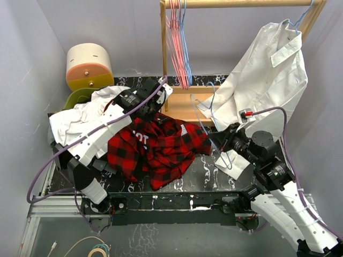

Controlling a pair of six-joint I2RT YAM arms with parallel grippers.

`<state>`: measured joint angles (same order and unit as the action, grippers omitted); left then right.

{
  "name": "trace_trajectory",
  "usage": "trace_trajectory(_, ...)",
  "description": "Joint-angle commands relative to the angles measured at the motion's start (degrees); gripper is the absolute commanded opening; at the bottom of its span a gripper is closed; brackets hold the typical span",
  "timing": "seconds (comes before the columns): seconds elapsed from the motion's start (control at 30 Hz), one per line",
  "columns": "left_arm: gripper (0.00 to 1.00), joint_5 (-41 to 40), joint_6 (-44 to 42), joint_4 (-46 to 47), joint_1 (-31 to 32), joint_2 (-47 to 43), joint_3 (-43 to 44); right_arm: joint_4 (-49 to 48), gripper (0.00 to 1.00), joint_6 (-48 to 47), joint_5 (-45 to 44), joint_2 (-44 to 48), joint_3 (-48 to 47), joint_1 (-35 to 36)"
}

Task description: Place the shirt on the hanger

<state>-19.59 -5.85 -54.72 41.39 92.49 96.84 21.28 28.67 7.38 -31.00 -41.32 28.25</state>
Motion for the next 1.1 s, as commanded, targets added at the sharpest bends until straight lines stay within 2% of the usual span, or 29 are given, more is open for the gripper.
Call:
trace_trajectory(0.0, 0.0, 2.48, -2.66, -3.15, 0.07, -5.14, 2.52, -5.78, 0.08, 2.87, 14.89, 4.46, 1.96, -0.05)
trace_trajectory(0.17, 0.0, 1.43, -4.15, -1.98, 0.05, -7.06, 2.46, -6.97, 0.08, 4.93, 18.19, 6.99, 3.29, -0.04)
trace_trajectory(0.6, 0.0, 3.69, -3.42, -4.44, 0.02, -8.38, 6.76, -19.78, 0.08, 13.61, 33.34, 3.35, 7.39, -0.04)
trace_trajectory(0.77, 0.0, 4.78, -2.77, -4.83, -0.14, -7.55, 7.14, -18.92, 0.08, 12.64, 33.5, 2.74, 5.46, -0.04)
trace_trajectory(0.93, 0.0, 4.56, -2.16, -4.41, -0.74, -6.79, 7.45, -27.02, 0.08, 17.91, 36.85, 0.66, 7.34, -0.05)
trace_trajectory(1.07, 0.0, 1.35, -3.0, -2.99, -1.0, -7.37, 6.03, -23.47, 0.08, 16.3, 36.26, 1.04, 4.61, -0.04)
